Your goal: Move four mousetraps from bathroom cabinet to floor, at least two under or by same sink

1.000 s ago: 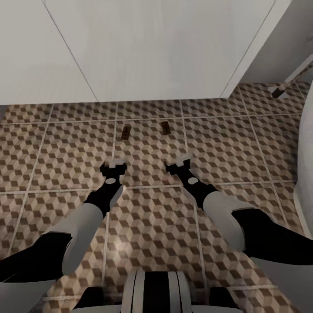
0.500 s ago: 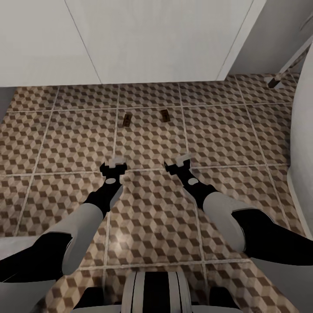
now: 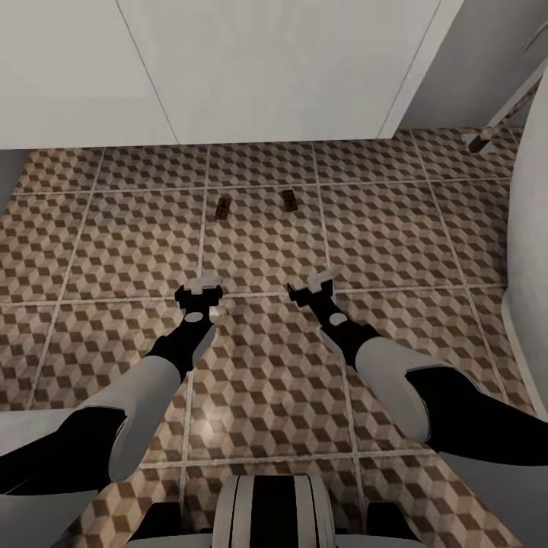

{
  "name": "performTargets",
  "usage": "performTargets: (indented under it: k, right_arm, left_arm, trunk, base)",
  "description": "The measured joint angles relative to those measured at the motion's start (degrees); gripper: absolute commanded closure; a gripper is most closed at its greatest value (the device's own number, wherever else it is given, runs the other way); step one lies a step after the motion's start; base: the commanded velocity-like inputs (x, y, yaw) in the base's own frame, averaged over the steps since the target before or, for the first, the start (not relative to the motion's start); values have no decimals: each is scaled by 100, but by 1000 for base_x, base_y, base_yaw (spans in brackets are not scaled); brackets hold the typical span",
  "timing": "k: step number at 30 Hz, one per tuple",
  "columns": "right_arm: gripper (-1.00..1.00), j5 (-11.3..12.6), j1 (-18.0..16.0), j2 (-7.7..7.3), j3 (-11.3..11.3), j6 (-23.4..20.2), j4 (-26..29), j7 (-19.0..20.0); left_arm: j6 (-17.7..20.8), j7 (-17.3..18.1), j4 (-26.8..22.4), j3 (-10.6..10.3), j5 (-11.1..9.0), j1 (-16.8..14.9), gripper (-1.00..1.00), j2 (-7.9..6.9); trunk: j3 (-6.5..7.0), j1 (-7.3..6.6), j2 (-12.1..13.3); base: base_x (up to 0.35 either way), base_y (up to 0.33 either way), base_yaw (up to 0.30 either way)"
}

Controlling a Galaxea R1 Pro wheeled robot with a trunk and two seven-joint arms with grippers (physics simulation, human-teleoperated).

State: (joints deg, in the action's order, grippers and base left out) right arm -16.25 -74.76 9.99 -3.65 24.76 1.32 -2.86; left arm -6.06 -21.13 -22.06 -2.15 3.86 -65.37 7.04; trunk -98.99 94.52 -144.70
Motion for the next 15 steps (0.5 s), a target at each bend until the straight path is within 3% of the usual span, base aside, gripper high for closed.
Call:
performTargets:
  k: [11,15]
  right_arm:
    - [-100,-5,231,0,4,5,3,-12]
    - [-100,-4,340,-78,6,7,3,-19]
  left_arm:
    - [4,-4,29,0,-3,27,-100,0]
    - [2,0,54,0,-3,100,-100,0]
  trunk:
    - [221,-26,13]
    - [310,-36,19]
  base:
    - [-1,0,0]
    - [0,0,0]
